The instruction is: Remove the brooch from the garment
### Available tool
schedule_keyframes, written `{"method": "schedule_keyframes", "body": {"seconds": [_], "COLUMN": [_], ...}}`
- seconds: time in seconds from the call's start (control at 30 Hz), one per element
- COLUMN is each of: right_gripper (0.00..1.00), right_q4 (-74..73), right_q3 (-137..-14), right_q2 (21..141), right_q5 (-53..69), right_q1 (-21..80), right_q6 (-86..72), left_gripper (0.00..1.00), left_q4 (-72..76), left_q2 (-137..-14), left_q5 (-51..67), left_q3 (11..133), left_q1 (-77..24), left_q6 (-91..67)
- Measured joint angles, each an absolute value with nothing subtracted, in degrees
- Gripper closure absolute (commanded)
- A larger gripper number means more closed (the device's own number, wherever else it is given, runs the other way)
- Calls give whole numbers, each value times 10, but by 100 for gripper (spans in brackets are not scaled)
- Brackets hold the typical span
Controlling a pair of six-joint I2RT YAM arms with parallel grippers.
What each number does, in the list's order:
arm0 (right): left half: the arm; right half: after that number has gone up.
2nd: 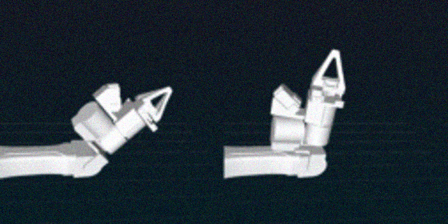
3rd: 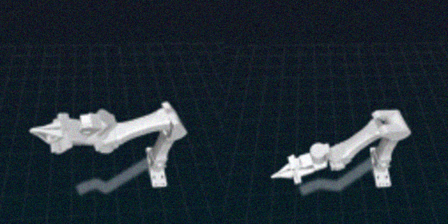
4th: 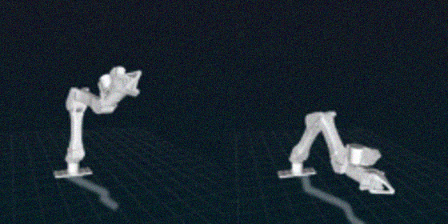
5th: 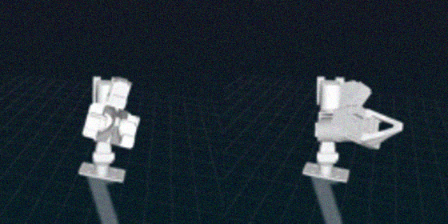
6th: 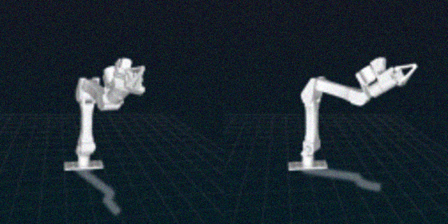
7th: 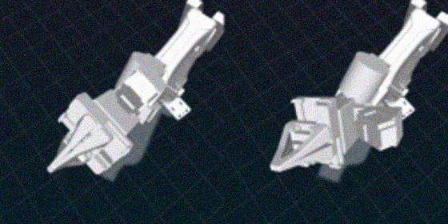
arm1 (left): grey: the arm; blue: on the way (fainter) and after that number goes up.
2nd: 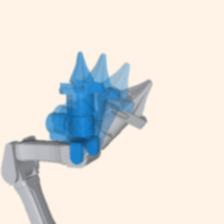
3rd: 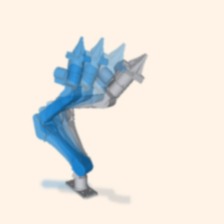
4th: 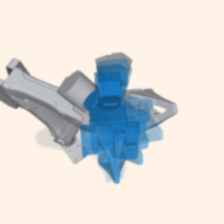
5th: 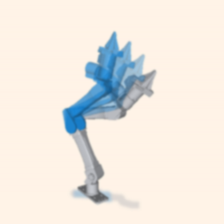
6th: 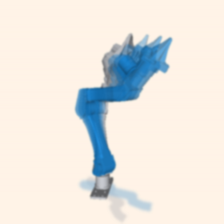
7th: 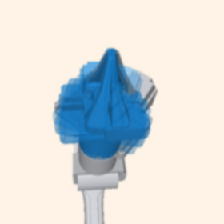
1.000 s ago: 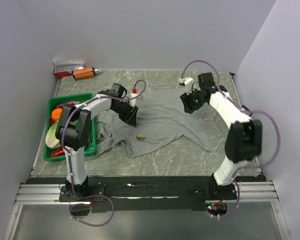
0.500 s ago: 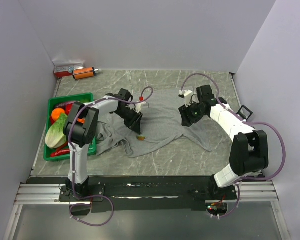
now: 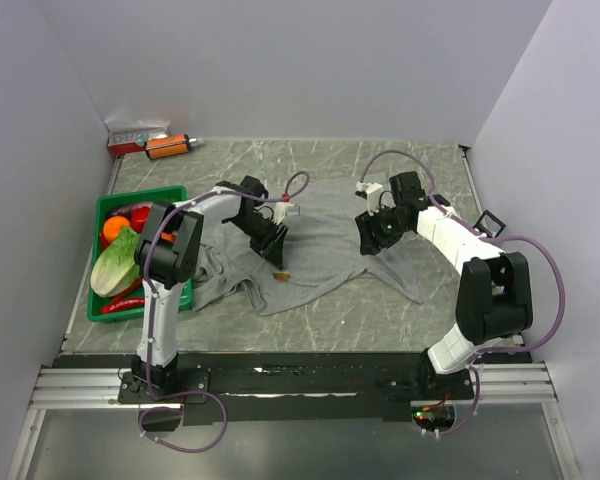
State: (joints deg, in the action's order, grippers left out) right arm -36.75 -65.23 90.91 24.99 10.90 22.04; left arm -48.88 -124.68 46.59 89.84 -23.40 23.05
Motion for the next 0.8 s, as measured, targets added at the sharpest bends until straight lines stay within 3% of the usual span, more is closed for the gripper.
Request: {"method": "schedule_keyframes", "body": {"seconds": [0.13,0.43,0.8], "right_gripper": [41,41,41], "right_q4": [-368,-366,-366], "right_q3": [-652,-653,-658], "right_q2": [910,911,929], "right_q5": [250,251,259], "right_q1": [110,110,111], "right_q6": [219,219,216], "left_gripper": [47,43,43], "left_q4": [-432,-209,-118], "left_q2": [-1192,-914,-929], "left_q5": [444,321,234], "left_q3": [832,600,548], "left_q1": [-236,-303,-361], "left_q6": [229,274,315]}}
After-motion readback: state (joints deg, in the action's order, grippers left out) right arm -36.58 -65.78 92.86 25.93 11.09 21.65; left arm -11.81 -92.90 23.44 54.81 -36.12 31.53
